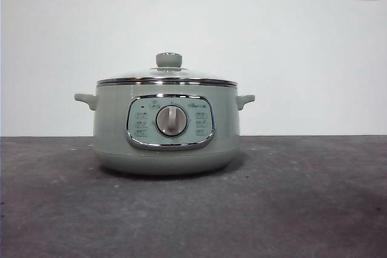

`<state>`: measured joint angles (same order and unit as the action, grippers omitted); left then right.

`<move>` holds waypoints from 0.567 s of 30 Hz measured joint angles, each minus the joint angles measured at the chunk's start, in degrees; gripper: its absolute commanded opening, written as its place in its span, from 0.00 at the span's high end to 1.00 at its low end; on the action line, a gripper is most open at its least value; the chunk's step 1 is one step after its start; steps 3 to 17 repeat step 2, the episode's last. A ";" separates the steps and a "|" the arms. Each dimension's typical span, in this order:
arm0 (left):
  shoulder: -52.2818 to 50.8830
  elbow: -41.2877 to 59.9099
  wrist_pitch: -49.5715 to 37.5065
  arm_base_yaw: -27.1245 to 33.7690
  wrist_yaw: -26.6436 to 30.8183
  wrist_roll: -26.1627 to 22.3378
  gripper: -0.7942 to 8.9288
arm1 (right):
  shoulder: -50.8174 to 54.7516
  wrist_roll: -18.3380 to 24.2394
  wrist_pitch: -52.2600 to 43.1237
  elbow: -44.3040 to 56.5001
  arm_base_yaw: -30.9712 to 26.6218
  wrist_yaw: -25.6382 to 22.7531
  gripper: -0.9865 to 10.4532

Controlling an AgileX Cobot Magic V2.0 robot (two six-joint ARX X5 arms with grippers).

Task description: Pick up the potato,open the lid,put the potato in the pot,close the lid

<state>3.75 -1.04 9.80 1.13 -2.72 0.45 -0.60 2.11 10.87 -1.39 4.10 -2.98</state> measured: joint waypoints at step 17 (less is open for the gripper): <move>0.00 0.00 0.00 0.00 0.00 0.00 0.92 | 0.00 0.00 0.02 0.02 0.00 0.00 0.91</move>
